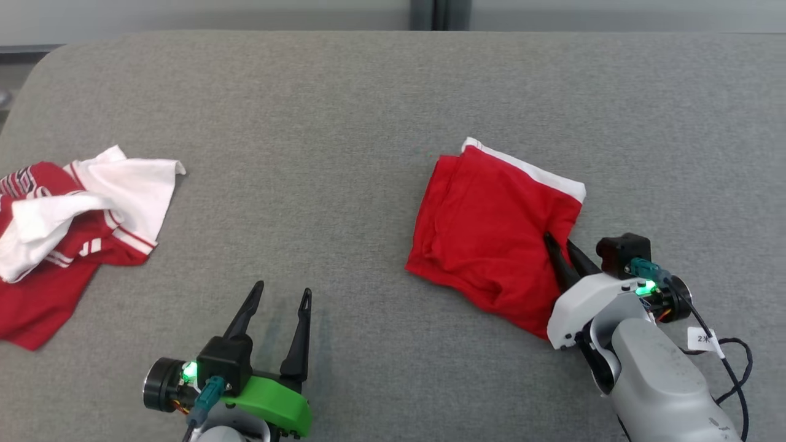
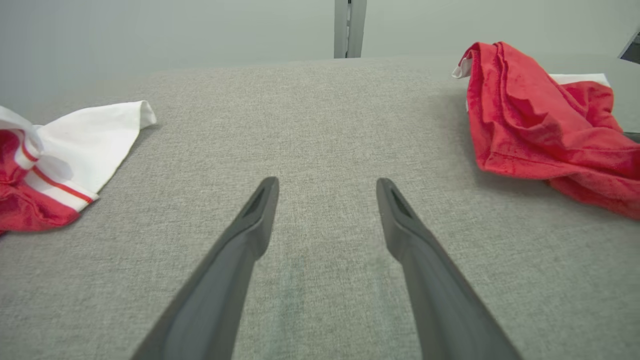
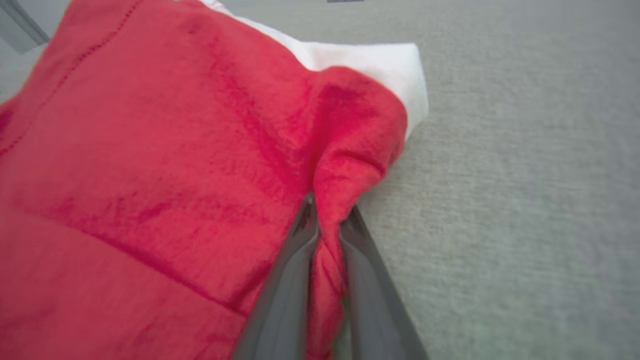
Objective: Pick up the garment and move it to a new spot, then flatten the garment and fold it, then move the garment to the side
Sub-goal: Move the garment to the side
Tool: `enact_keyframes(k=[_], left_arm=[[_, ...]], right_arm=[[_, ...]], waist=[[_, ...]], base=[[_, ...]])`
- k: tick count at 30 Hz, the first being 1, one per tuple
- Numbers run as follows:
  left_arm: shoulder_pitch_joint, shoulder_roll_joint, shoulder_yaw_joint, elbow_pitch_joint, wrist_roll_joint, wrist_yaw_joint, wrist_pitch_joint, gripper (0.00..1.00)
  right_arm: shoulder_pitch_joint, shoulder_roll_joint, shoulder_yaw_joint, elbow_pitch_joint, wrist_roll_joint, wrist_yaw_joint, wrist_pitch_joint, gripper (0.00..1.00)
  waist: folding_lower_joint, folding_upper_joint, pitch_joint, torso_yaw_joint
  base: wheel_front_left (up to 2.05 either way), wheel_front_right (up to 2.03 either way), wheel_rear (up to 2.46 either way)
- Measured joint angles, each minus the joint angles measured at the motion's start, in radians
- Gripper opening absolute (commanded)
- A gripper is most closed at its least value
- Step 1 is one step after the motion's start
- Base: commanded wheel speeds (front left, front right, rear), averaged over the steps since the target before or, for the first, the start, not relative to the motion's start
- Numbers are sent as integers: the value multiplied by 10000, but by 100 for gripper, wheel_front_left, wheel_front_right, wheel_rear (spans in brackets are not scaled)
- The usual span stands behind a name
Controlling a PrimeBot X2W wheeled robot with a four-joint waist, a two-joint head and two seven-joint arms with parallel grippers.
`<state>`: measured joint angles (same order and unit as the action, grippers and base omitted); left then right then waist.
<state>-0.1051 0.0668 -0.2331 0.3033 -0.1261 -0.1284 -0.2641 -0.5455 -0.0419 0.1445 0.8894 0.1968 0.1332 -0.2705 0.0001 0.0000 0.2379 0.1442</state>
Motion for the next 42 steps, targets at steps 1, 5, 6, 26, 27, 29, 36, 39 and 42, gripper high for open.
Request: enact_keyframes(k=[1, 5, 6, 26, 27, 29, 36, 39, 42], left_arm=[[39, -6, -38, -46, 48, -2, 0, 100], [182, -29, -284, -148, 96, -2, 0, 100], [206, -33, -357, -178, 127, -2, 0, 100], [167, 504, -2249, -857, -92, -4, 0, 100], [126, 568, -2265, -874, -115, -4, 0, 100], [49, 792, -2318, -934, -136, -4, 0, 100], [-292, 1569, -2341, -1275, -412, -4, 0, 100], [-641, 1887, -2380, -1486, -499, -4, 0, 100], [-883, 2098, -2364, -1695, -663, -4, 0, 100]], right_arm=[[145, -2, -35, -65, 35, 0, 0, 0], [639, -19, -111, -307, 65, -2, 4, 0], [738, -33, -117, -343, 63, -2, 6, 0], [1542, -77, -368, -1271, -339, -15, 61, 0], [1465, -79, -456, -1289, -431, -15, 61, 0], [1090, -82, -637, -1331, -794, -15, 61, 0], [-898, -79, -2017, -1041, -3145, -15, 167, 0], [-1905, -81, -2894, -1053, -4395, -15, 541, 0], [-2698, -159, -3868, -1212, -5565, -15, 1101, 0]], waist=[[0, 0, -50, -165], [0, 0, -265, -951], [0, 0, -310, -1137], [-1, 0, -437, -5272], [-1, 0, -368, -5340], [0, 0, -182, -5456], [0, 0, 536, -5395], [0, 0, 906, -5175], [0, 0, 1331, -4858]], base=[[0, 0, 0], [0, 0, 0], [0, 0, 0], [0, 0, 0], [0, 0, 0], [0, 0, 0], [0, 0, 0], [0, 0, 0], [0, 0, 0]])
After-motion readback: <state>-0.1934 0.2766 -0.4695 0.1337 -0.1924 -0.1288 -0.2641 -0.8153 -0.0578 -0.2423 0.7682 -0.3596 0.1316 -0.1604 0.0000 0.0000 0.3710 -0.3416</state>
